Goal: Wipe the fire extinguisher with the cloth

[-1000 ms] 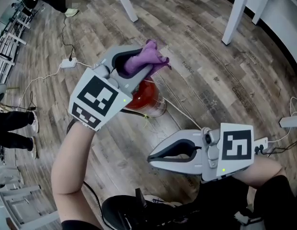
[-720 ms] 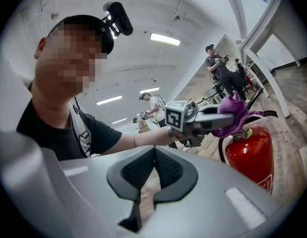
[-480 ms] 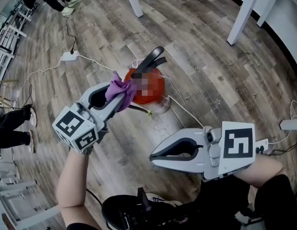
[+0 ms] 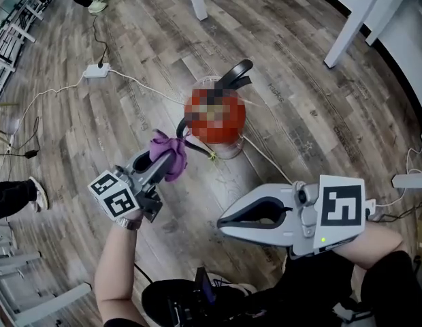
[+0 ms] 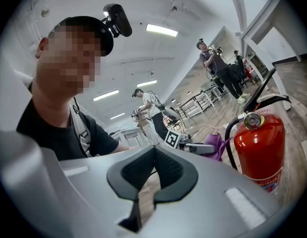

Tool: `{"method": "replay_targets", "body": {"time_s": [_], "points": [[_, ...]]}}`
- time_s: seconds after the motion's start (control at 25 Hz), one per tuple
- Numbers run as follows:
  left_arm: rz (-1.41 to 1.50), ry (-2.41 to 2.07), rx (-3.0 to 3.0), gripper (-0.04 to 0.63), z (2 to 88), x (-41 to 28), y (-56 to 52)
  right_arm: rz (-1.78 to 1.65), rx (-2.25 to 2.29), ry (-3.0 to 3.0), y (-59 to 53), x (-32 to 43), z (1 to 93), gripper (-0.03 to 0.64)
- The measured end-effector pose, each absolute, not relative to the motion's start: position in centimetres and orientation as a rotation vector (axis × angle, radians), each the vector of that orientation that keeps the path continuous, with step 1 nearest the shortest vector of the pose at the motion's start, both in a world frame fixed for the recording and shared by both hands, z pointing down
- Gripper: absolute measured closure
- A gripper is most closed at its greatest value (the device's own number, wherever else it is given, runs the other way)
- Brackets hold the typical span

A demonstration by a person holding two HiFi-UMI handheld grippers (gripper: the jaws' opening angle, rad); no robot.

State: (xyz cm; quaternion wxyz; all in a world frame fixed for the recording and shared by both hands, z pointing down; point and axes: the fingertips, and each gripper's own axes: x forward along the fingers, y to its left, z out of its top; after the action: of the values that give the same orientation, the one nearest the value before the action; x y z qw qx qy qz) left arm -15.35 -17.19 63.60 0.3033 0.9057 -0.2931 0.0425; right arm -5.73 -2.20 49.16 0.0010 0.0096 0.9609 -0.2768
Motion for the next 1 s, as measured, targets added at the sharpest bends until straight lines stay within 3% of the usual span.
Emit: {"method": "replay_targets", "body": {"time_s": [0.24,0.48,1.0], "points": [[-0.066,-0.731,2.285,0.480,62.0,-16.0,-13.3,-1.038,0.016,3.018,-0.9,-6.9,51.3,0.617],[-0.054,-0.674,2.231,0.480,56.6,-15.4,-7.7,-1.317,-0.093,3.056,1.8,-6.9,53.4,0.617],[-0.134,-0.434,2.064,0.479,31.4,-8.3,6.6,-1.584,-0.222,3.022,7.5,-5.4,28.8,0.617]]}}
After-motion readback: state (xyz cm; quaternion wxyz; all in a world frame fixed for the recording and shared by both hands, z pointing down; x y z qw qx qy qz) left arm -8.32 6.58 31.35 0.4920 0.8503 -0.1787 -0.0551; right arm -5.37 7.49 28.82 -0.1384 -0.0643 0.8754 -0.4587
